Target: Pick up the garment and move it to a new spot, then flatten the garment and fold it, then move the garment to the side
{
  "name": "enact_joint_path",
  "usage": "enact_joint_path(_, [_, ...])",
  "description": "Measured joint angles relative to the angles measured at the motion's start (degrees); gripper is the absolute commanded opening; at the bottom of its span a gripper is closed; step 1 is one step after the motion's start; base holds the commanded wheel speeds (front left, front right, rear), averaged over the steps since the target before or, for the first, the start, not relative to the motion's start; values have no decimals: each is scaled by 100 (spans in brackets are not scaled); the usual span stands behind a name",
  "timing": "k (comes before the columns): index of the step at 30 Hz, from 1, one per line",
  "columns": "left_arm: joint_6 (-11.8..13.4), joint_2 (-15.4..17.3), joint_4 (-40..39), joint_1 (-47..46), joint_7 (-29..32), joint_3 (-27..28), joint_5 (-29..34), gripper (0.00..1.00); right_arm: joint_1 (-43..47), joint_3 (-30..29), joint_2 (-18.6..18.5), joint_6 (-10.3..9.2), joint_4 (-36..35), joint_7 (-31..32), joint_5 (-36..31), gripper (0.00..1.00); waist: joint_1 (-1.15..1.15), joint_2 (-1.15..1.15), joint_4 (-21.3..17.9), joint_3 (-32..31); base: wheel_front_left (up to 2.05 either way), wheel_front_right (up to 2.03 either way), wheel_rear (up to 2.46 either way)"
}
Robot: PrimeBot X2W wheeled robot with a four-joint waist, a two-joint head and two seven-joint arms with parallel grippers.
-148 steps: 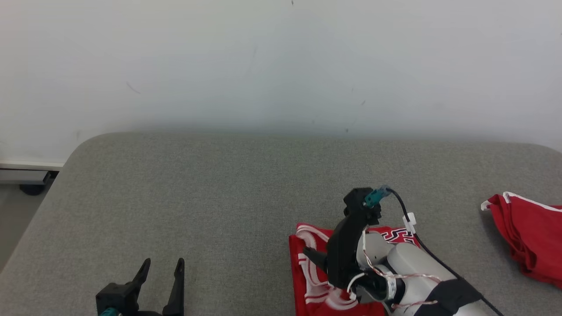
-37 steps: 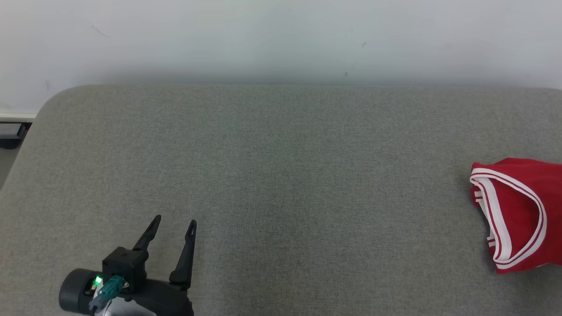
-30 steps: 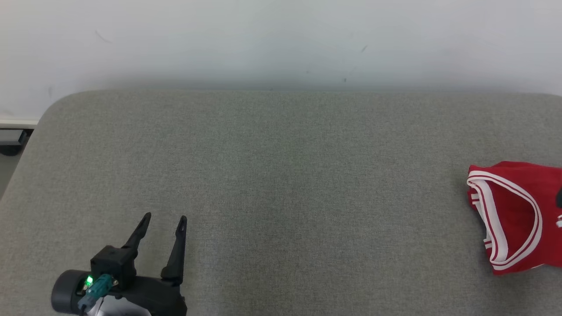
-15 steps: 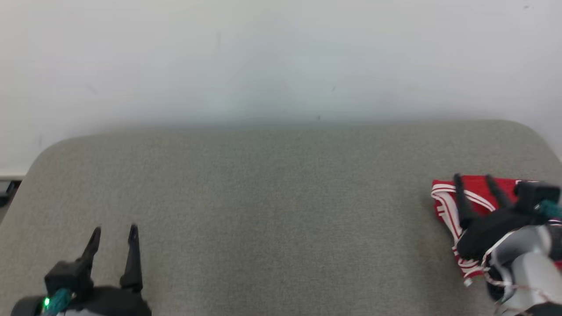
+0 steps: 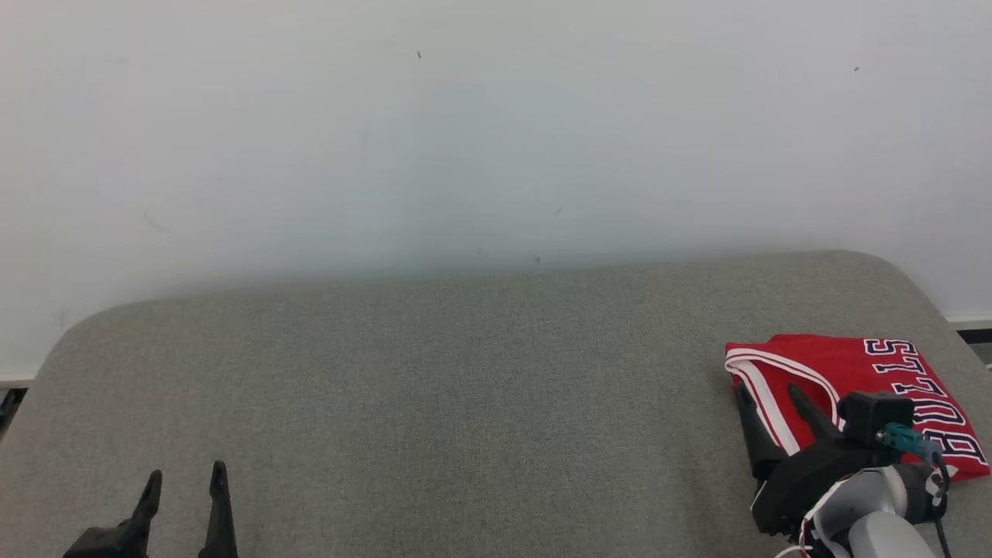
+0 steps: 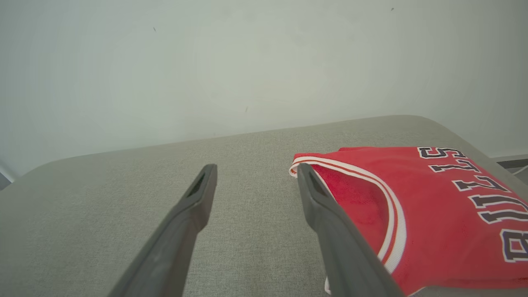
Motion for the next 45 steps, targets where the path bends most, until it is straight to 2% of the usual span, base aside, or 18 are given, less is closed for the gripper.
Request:
enact_joint_path(26, [3, -87, 83, 114, -58, 637, -218, 100, 382, 153, 76, 23, -333, -67, 333, 100, 1, 0, -42, 2, 0, 0, 0])
enact_joint_path(27, [1, -92, 115, 116, -55, 632, -216, 0, 421, 153, 78, 22, -318, -65, 333, 0, 2, 0, -45, 6, 0, 0, 0])
enact_joint_path(34, [0, -339, 486, 394, -40, 548, -218, 0, 930, 171, 130, 22, 73, -31, 333, 0, 2, 0, -46, 7, 0, 0, 0])
enact_joint_path(38, [-40, -374, 549, 419, 32, 590, -343, 0, 982, 125, 143, 22, 122, 13, 475, 0, 2, 0, -42, 19, 0, 0, 0])
enact_joint_path(45, [-133, -405, 598, 363, 158, 656, -933, 0, 939, 51, 143, 22, 149, 94, 975, 0, 2, 0, -25, 94, 0, 0, 0])
